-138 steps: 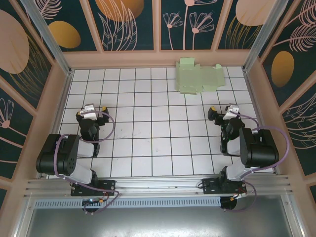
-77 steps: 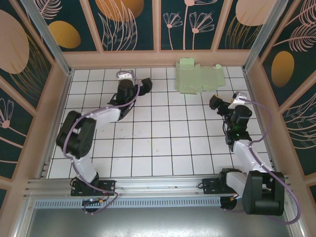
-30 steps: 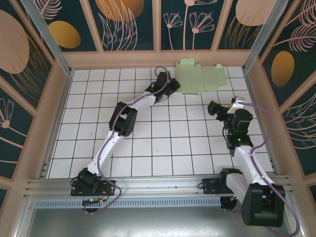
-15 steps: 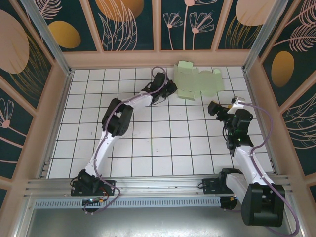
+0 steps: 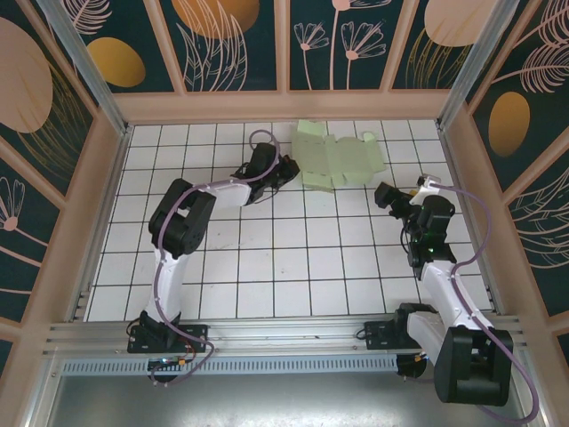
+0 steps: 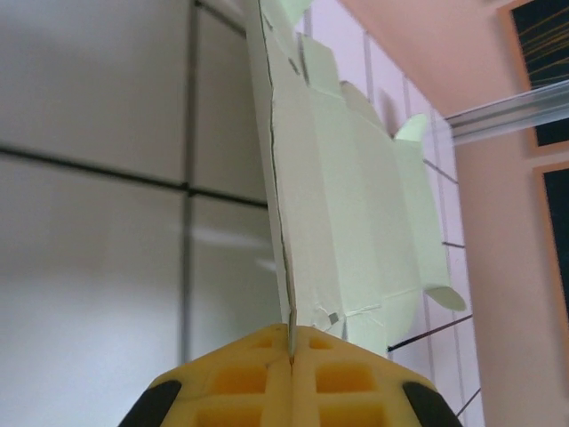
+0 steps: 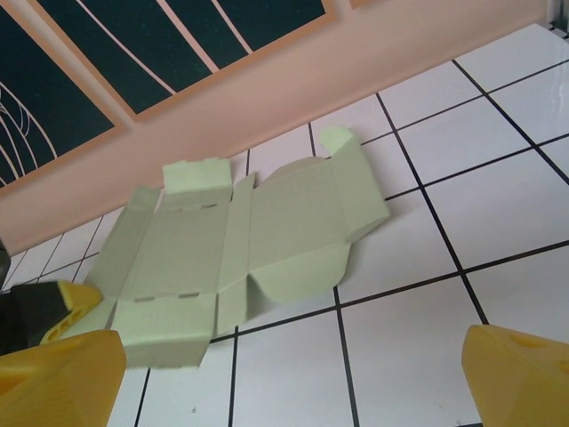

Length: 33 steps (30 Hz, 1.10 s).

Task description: Fold the paper box

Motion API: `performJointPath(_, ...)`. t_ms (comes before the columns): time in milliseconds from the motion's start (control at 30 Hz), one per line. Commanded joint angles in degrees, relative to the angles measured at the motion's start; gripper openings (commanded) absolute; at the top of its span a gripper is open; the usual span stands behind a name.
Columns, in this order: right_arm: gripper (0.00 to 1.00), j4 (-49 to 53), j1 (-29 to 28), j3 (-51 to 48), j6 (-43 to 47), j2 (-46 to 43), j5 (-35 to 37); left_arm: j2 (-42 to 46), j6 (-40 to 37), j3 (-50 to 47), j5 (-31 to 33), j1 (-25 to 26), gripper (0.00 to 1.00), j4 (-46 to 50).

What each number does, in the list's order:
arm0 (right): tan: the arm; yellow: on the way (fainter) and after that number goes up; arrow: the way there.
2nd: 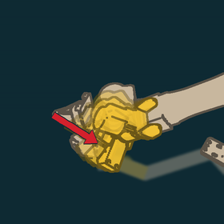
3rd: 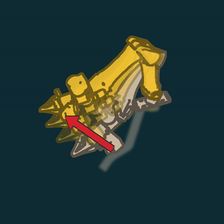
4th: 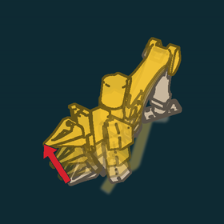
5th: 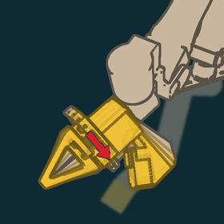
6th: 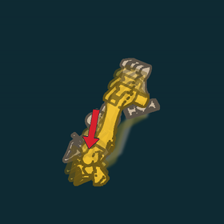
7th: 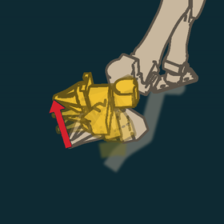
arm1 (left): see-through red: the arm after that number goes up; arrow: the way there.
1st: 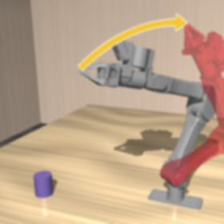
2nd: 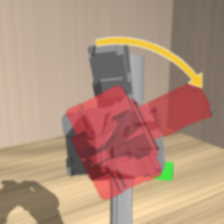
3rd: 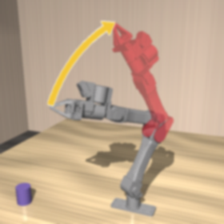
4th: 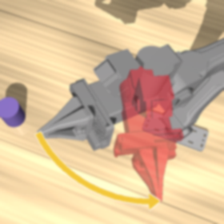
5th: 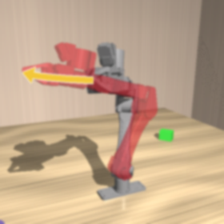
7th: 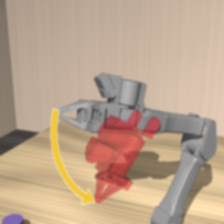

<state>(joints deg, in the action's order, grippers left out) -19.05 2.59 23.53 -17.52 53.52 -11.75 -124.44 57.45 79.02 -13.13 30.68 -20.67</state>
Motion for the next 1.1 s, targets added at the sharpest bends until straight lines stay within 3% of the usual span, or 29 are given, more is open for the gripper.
performJointPath(0,0.97,-1.52,0.15,2.21,-1.94,0.96,-0.8,5.84,1.42,-7.21,-0.78,-1.53,0.0,-4.7)
performJointPath(400,0.97,-4.71,-9.52,5.02,-1.6,8.77,4.32,25.56,-2.85,-32.94,4.27,-3.69,0.0,1.24)
performJointPath(567,0.97,-6.59,-11.95,7.26,-2.14,12.73,4.23,32.79,-1.12,-40.76,6.27,-3.69,0.0,1.59)
performJointPath(700,0.97,-7.78,-12.14,7.99,-3.03,14.25,3.1,34.67,-1.87,-41.19,9.95,-3.75,0.39,4.18)
performJointPath(800,0.97,-7.06,-12.32,8.38,-2.88,13.97,2.96,38.2,-3.13,-41.09,17.1,-3.63,0.8,6.49)
performJointPath(833,0.97,-6.97,-12.22,8.25,-2.88,13.67,3.06,39.4,-3.86,-40.77,19.31,-3.61,0.9,6.85)
performJointPath(900,0.97,-7.27,-12.23,7.96,-3.29,13.46,3.35,40.21,-6.76,-38.0,21.89,-3.06,0.98,7.82)
performJointPath(1067,0.97,-9.18,-12.15,7.86,-6.2,14.6,1.88,32.49,-13.03,-26.43,19.75,-0.71,0.99,10.51)
